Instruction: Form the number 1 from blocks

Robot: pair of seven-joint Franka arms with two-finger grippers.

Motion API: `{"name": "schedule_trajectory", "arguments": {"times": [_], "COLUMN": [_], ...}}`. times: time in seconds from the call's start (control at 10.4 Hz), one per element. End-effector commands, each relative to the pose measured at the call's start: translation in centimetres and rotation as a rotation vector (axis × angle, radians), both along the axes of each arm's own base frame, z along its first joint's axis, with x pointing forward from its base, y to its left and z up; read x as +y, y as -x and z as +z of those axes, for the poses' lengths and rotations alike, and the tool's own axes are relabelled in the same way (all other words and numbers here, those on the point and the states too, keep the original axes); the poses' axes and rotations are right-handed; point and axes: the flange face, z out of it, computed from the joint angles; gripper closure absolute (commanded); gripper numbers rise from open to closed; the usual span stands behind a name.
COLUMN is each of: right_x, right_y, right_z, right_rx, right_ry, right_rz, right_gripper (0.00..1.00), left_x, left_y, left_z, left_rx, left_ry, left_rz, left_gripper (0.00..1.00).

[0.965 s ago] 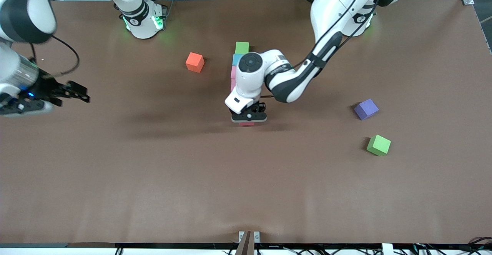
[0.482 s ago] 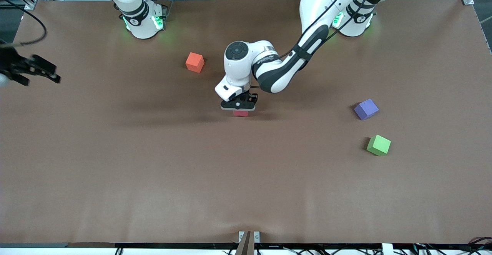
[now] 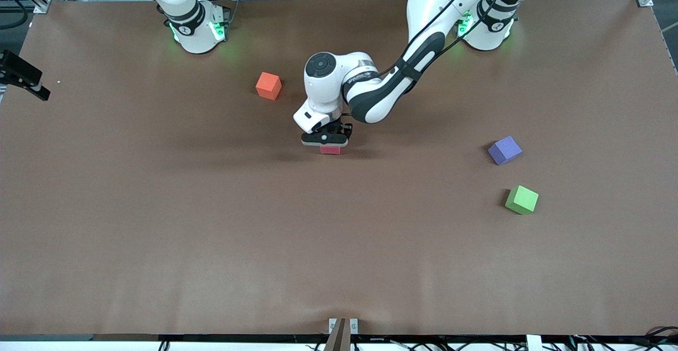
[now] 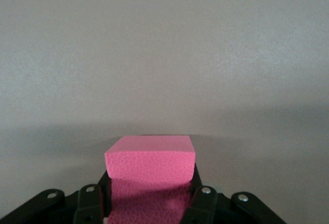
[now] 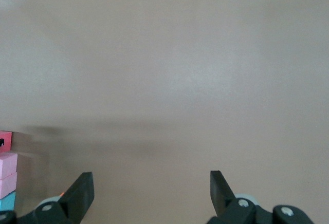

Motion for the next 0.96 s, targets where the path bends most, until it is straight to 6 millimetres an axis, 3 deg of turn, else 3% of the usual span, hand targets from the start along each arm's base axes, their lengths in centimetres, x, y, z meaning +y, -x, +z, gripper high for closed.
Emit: {"name": "schedule_trajectory", "arguments": {"times": [0.0,0.19,0.58,0.68,0.77,0.87], "right_x": [2.4,3.4,3.6,4.0,4.4,4.1], "right_y": [-0.6,-1.0,-1.8,-2.2,-2.5,-2.5], "right_z": [0.1,-1.1,-1.8,-2.0,-2.6,-2.8], "right_rx": [0.018,0.035,0.018,0.006,0.009,0.010], "right_ry": [0.063,0.052,0.046,0.044,-0.006,-0.044], "right_rz": [0.038,0.049,0.055,0.063,0.063,0.056], "right_gripper": [0.00,0.00,0.00,0.00,0.00,0.00], "left_x": [-0.7,-0.6,-0.8,-0.8,-0.8,-0.9], "left_y": [0.9,1.0,1.3,1.3,1.3,1.5], "left_z": [0.0,-0.4,-0.5,-0.5,-0.4,-0.6], "left_rx": [-0.026,-0.022,-0.021,-0.021,-0.019,-0.019], "left_ry": [-0.013,-0.017,-0.015,-0.015,-0.014,-0.017], "left_rz": [0.008,0.009,0.023,0.023,0.024,0.022], "left_gripper": [1.00,1.00,1.00,0.91,0.75,0.01]}}
